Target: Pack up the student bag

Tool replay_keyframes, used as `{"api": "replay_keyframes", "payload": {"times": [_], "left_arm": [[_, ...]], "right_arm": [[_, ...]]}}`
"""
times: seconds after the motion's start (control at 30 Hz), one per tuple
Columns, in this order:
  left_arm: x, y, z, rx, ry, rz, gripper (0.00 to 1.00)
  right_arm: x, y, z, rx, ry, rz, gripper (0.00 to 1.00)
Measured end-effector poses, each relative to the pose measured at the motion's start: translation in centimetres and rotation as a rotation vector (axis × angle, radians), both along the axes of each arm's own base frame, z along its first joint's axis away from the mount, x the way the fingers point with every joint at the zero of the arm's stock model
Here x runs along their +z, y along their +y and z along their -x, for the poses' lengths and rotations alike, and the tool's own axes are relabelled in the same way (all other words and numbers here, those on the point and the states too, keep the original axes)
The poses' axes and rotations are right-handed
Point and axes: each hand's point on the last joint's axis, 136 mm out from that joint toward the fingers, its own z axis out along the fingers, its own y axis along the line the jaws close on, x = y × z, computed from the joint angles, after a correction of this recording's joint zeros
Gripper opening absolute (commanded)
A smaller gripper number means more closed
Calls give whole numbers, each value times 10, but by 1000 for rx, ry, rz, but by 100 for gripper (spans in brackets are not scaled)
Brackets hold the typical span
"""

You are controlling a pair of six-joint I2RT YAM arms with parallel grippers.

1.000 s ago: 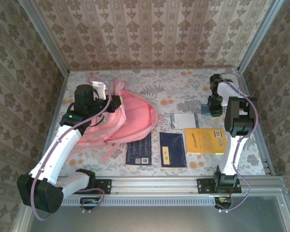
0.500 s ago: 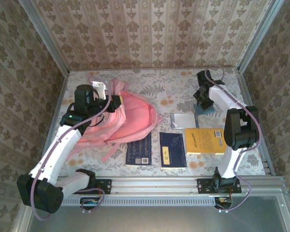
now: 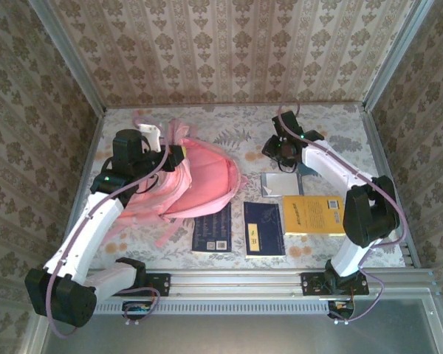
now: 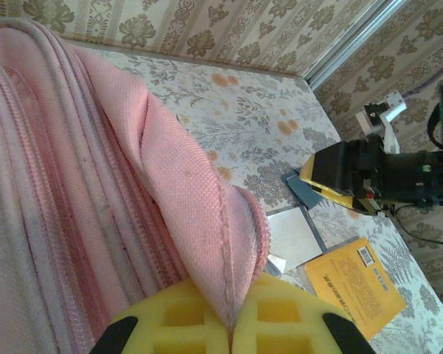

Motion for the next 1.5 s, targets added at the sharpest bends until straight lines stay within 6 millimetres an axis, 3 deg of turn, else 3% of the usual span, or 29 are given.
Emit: {"api": "replay_keyframes", "payload": {"times": [0.13, 0.23, 0.43, 0.57, 0.73, 0.93, 1.3, 1.5], "left_arm": [[0, 0, 0, 0, 0, 0, 0], [0, 0, 0, 0, 0, 0, 0], [0, 1, 0, 4, 0, -2, 0], [-1, -1, 0, 3, 0, -4, 0], [-1, -1, 0, 4, -1, -10, 0], [-1, -1, 0, 2, -2, -12, 0], [-2, 0, 0, 2, -2, -13, 0], [-1, 0, 0, 2, -2, -12, 0]], "right_arm": [[15, -2, 2, 32, -42, 29, 84], [6, -39, -1, -89, 21, 66, 99], [-48, -134, -5, -469, 222, 92, 100], [-88, -161, -6, -613, 345, 89, 100], [-116, -173, -23, -691, 407, 57, 100], [-128, -176, -32, -736, 434, 46, 100], [-128, -179, -35, -791, 465, 58, 67], [-122, -179, -35, -794, 425, 46, 60]]}}
